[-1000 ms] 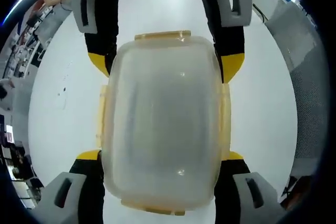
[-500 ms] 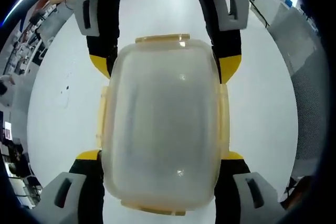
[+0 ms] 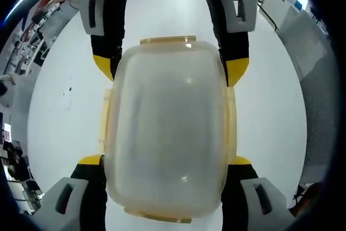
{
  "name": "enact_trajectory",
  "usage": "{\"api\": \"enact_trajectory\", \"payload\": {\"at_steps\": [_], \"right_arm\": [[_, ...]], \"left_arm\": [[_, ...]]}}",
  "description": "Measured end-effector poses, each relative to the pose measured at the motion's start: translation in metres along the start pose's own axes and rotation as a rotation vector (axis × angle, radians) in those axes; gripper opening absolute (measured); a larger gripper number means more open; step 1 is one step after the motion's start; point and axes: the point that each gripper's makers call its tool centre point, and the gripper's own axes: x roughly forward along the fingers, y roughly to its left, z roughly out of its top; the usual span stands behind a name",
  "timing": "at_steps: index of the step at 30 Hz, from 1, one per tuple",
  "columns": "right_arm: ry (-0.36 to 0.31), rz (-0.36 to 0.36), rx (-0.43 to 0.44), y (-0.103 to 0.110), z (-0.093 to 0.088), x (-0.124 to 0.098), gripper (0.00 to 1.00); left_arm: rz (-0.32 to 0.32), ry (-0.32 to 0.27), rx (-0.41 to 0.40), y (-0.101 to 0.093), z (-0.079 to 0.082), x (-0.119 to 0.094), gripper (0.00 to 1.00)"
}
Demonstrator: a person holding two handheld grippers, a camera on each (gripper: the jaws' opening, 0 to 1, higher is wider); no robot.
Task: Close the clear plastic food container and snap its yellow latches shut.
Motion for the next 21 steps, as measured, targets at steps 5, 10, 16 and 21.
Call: {"api": "enact_trajectory", "payload": {"at_steps": [5,10,16,21], "right_arm": [[-0.005,-0.001,-0.002,0.000,0.000,0.000,0.82],[-0.015,0.003,-0.016,0.000,0.000,-0.002,0.83],[-0.067,-0.016,-0.043,-0.002,0.007,-0.004,0.86],[-0.216,-0.017,0.031,-0.003,0.021,-0.012,0.93]], "left_arm": [[0.005,0.005,0.006,0.000,0.000,-0.001,0.88],[0.012,-0.012,0.013,0.000,0.001,-0.002,0.89],[0.001,-0.013,0.036,-0.001,-0.003,-0.001,0.98],[0.023,-0.097,0.001,0.003,0.004,-0.011,0.99]]}}
